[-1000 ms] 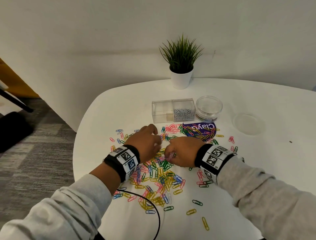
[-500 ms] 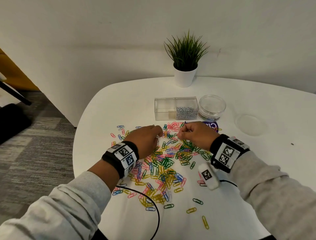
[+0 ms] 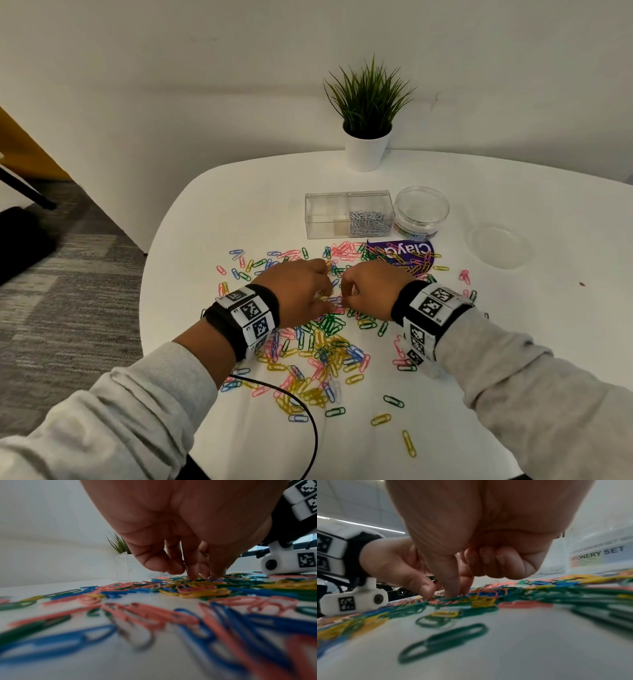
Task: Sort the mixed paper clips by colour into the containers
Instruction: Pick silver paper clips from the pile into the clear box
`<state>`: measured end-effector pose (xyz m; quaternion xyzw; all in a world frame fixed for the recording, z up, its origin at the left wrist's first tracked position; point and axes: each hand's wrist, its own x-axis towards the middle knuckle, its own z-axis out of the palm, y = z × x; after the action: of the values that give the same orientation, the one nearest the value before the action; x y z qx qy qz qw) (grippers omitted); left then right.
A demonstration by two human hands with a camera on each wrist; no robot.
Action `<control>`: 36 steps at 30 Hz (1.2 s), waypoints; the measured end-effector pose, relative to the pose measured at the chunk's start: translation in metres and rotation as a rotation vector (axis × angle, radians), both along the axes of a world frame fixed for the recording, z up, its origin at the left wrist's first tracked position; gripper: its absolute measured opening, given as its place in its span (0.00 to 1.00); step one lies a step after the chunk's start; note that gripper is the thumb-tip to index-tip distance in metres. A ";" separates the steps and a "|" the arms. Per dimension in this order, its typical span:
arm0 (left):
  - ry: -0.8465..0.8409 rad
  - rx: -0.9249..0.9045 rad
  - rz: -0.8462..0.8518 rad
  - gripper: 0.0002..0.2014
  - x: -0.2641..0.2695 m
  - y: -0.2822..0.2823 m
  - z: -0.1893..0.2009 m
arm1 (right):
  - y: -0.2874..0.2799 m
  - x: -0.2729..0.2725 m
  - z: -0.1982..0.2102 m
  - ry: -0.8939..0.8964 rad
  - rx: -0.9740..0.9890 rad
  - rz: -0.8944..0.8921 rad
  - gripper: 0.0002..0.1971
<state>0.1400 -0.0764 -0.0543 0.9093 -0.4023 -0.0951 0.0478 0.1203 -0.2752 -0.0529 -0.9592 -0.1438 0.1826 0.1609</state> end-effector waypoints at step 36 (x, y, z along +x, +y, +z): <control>-0.165 -0.022 -0.088 0.13 -0.002 -0.003 -0.006 | -0.028 -0.005 0.005 0.044 0.102 -0.015 0.08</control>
<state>0.1383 -0.0796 -0.0603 0.8949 -0.4455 -0.0173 0.0203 0.1153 -0.3034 -0.0477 -0.9466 -0.1421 0.1947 0.2139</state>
